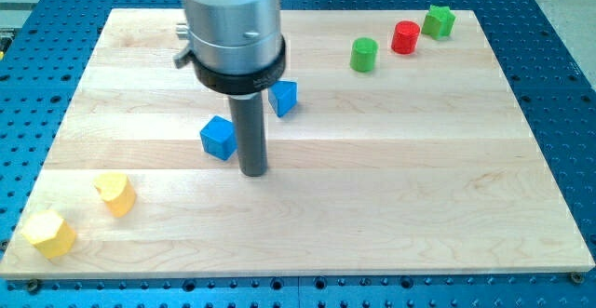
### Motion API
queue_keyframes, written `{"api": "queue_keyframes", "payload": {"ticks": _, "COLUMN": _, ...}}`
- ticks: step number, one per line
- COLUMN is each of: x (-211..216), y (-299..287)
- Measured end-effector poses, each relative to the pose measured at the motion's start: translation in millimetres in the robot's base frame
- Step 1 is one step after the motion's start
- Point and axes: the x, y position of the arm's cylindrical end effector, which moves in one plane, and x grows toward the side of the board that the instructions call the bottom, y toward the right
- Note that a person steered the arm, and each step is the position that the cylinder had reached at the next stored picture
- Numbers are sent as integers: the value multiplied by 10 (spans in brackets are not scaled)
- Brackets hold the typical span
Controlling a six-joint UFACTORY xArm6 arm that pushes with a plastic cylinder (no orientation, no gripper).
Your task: Move the red star to the top right of the triangle
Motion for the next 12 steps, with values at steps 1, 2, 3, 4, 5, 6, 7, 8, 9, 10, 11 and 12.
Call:
{"api": "queue_keyframes", "payload": {"ticks": 1, "x": -159, "y": 157}}
{"api": "queue_keyframes", "payload": {"ticks": 2, "x": -620, "y": -362}}
{"api": "queue_keyframes", "payload": {"ticks": 3, "x": -780, "y": -473}}
{"api": "queue_keyframes", "payload": {"ticks": 4, "x": -1218, "y": -688}}
{"api": "queue_keyframes", "payload": {"ticks": 5, "x": -1030, "y": -1009}}
{"api": "queue_keyframes", "payload": {"ticks": 6, "x": -761, "y": -1051}}
{"api": "queue_keyframes", "payload": {"ticks": 7, "x": -597, "y": -699}}
{"api": "queue_keyframes", "payload": {"ticks": 8, "x": -738, "y": -956}}
{"api": "queue_keyframes", "payload": {"ticks": 9, "x": -1280, "y": -1512}}
{"api": "queue_keyframes", "payload": {"ticks": 10, "x": -1579, "y": -1532}}
{"api": "queue_keyframes", "payload": {"ticks": 11, "x": -1877, "y": -1287}}
{"api": "queue_keyframes", "payload": {"ticks": 12, "x": -2100, "y": -677}}
